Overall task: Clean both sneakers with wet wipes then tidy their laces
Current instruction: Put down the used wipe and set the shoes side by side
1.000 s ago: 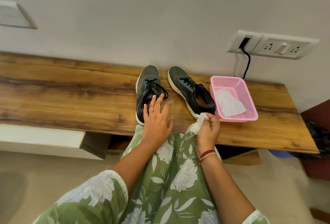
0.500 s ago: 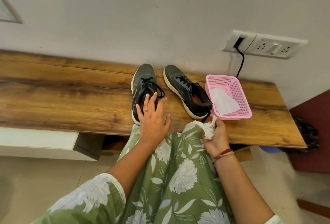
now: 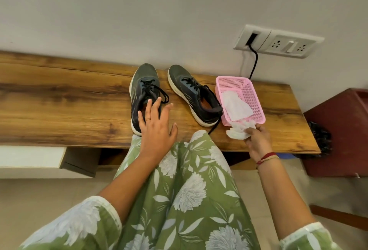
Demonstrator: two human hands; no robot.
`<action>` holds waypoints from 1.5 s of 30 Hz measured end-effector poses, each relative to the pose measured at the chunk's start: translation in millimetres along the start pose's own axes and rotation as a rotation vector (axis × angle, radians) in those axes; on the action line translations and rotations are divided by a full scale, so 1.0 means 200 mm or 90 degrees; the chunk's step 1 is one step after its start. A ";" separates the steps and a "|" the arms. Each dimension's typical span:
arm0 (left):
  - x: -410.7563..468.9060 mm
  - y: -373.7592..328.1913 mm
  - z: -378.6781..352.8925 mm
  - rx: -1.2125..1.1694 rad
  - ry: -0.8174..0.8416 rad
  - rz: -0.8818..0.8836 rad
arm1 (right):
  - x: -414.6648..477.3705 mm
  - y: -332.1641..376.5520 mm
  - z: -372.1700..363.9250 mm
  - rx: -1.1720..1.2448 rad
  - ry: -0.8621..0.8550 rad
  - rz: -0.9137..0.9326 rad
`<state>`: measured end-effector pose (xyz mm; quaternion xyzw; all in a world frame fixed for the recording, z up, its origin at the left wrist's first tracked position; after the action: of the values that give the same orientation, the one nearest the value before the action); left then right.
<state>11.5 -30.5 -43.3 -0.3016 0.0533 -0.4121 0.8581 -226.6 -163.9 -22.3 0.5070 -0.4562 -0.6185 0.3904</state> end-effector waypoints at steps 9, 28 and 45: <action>-0.01 -0.01 0.00 0.016 -0.007 -0.019 | 0.12 -0.26 0.09 -0.015 -0.053 -0.140; -0.01 -0.03 0.00 0.039 0.000 -0.025 | 0.04 -0.16 0.03 -0.424 -0.079 0.306; 0.00 -0.01 0.00 0.039 0.017 0.013 | -0.19 0.17 -0.62 -0.462 0.050 0.525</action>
<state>10.3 -30.9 -41.5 -0.2692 0.0555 -0.4088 0.8702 -97.5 -158.9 11.2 0.1418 -0.3596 -0.5120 0.7671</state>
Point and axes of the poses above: each hand's wrist, its own x-axis towards the middle knuckle, its own z-axis out of the back of the hand, y = z × x, the point moved 1 cm from there along x, towards the middle knuckle, and after that the axes turned 14 degrees about z, right-handed, at the moved point
